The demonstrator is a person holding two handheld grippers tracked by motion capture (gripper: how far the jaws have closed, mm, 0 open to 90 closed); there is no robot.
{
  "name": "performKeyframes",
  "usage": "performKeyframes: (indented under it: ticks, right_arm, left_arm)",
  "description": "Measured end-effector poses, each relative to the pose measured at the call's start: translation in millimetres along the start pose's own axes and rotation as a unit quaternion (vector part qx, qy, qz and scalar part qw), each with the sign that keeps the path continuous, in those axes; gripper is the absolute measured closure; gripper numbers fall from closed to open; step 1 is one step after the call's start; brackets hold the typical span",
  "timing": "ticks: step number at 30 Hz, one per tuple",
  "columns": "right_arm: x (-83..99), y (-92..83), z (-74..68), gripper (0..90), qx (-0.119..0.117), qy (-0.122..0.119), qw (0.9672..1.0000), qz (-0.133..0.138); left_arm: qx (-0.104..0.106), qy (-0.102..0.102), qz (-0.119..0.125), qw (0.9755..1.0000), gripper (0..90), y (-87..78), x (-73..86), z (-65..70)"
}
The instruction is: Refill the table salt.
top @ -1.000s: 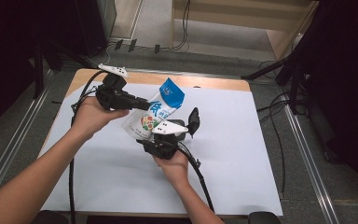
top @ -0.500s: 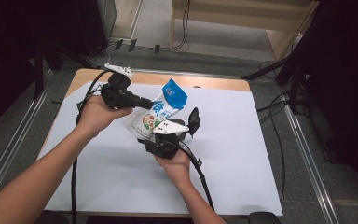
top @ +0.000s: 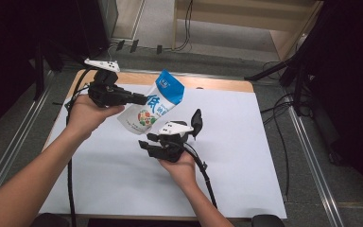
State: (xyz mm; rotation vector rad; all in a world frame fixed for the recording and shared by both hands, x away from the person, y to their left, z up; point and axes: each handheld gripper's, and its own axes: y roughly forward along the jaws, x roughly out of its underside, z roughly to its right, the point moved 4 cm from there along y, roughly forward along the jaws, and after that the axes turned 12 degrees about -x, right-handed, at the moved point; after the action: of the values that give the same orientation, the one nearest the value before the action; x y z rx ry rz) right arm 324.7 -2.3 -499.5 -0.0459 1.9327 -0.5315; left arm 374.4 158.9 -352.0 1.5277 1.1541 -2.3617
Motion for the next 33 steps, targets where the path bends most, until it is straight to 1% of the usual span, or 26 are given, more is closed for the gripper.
performKeyframes:
  ticks: [1,2,4,6,8,10,11,12,13,14,15,16,18,19,20,22,23,24,25,26,27,28,29,30,32,33]
  right_arm:
    - [1.6,-2.0,-0.7,58.3,0.001,0.003,1.0000,-0.006]
    - [2.4,-3.2,-0.2,58.3,0.002,0.003,0.9999,-0.010]
    - [3.4,-6.3,0.3,58.3,0.002,0.005,0.9999,-0.011]
    - [3.0,-9.9,0.7,58.3,-0.002,0.012,0.9999,-0.008]
    - [1.9,-13.9,0.4,58.3,-0.001,0.012,0.9999,-0.006]
    - [1.6,-16.5,0.2,58.2,0.000,0.009,0.9999,-0.009]
    - [0.1,-23.9,-0.2,57.6,-0.001,0.011,0.9999,-0.008]
    - [-0.3,-27.1,0.0,57.3,-0.002,0.012,0.9999,-0.008]
    - [-0.7,-31.5,0.2,57.1,-0.002,0.013,0.9999,-0.007]
    - [-1.0,-36.0,1.0,56.9,-0.001,0.013,0.9999,-0.004]
    - [-1.0,-36.0,1.0,56.9,-0.001,0.013,0.9999,-0.004]
    - [-1.4,-45.1,2.6,56.3,-0.003,0.018,0.9998,0.004]
    - [-1.4,-53.4,3.3,55.9,0.001,0.019,0.9998,0.011]
    - [-1.0,-57.3,3.7,55.9,0.002,0.017,0.9998,0.013]
    - [-0.6,-60.8,3.7,55.4,0.003,0.017,0.9997,0.014]
    - [-0.1,-63.9,4.1,55.2,0.004,0.016,0.9997,0.016]
    - [0.6,-69.2,4.7,54.9,0.006,0.013,0.9997,0.019]
    - [1.1,-71.6,4.9,54.6,0.007,0.013,0.9997,0.019]
    - [1.1,-71.6,4.9,54.6,0.007,0.013,0.9997,0.019]
    - [2.2,-76.0,5.5,54.4,0.011,0.011,0.9997,0.017]
    - [2.7,-77.9,6.0,54.4,0.012,0.012,0.9997,0.018]
    - [3.4,-80.3,6.5,54.4,0.014,0.012,0.9997,0.016]
    - [3.9,-82.3,6.9,54.4,0.015,0.012,0.9996,0.018]
    - [4.7,-84.5,7.4,54.4,0.017,0.013,0.9996,0.019]
    - [5.3,-86.4,8.0,54.4,0.018,0.014,0.9995,0.021]
    - [7.0,-90.2,9.0,54.4,0.019,0.019,0.9993,0.027]
  left_arm:
    - [-0.009,0.000,0.003,1.0000,90.0,-3.6,0.3,-4.0]
    - [-0.008,-0.002,0.002,1.0000,90.0,-5.0,0.9,-5.9]
    - [-0.020,0.000,0.003,0.9998,90.0,-6.8,2.5,-10.1]
    - [-0.035,0.003,-0.002,0.9994,90.0,-7.1,4.8,-15.3]
    - [-0.042,-0.003,-0.006,0.9991,90.0,-6.1,7.7,-21.5]
    - [-0.044,-0.005,-0.006,0.9990,90.0,-5.0,9.0,-24.8]
    - [-0.050,-0.005,-0.009,0.9987,90.0,-3.3,10.6,-28.7]
    - [-0.054,-0.010,-0.011,0.9985,90.0,-0.2,12.8,-34.0]
    - [-0.054,-0.010,-0.011,0.9985,90.0,-0.2,12.8,-34.0]
    - [-0.055,-0.010,-0.013,0.9984,90.0,1.6,14.0,-37.7]
    - [-0.058,-0.013,-0.014,0.9981,90.0,4.0,15.1,-41.2]
    - [-0.062,-0.020,-0.018,0.9977,90.0,10.1,17.2,-48.7]
    - [-0.064,-0.026,-0.020,0.9974,90.0,17.0,18.8,-55.1]
    - [-0.064,-0.026,-0.020,0.9974,90.0,17.0,18.8,-55.1]
    - [-0.066,-0.028,-0.020,0.9973,90.0,24.3,19.8,-60.6]
    - [-0.064,-0.027,-0.020,0.9974,90.0,28.0,20.2,-62.9]
    - [-0.067,-0.029,-0.019,0.9971,90.0,36.4,21.1,-66.9]
    - [-0.069,-0.029,-0.018,0.9970,90.0,40.9,21.8,-69.4]
    - [-0.069,-0.029,-0.018,0.9970,90.0,40.9,21.8,-69.4]
    - [-0.067,-0.031,-0.019,0.9970,90.0,45.4,23.1,-71.6]
    - [-0.068,-0.035,-0.021,0.9968,90.0,54.5,26.9,-75.8]
    - [-0.068,-0.035,-0.021,0.9968,90.0,54.5,26.9,-75.8]
    - [-0.071,-0.031,-0.022,0.9967,90.0,61.9,32.1,-78.4]
    - [-0.071,-0.032,-0.025,0.9966,90.0,65.1,35.2,-79.5]
    - [-0.073,-0.028,-0.028,0.9965,90.0,67.6,38.6,-81.5]
    - [-0.073,-0.028,-0.034,0.9964,90.0,70.6,42.9,-84.4]
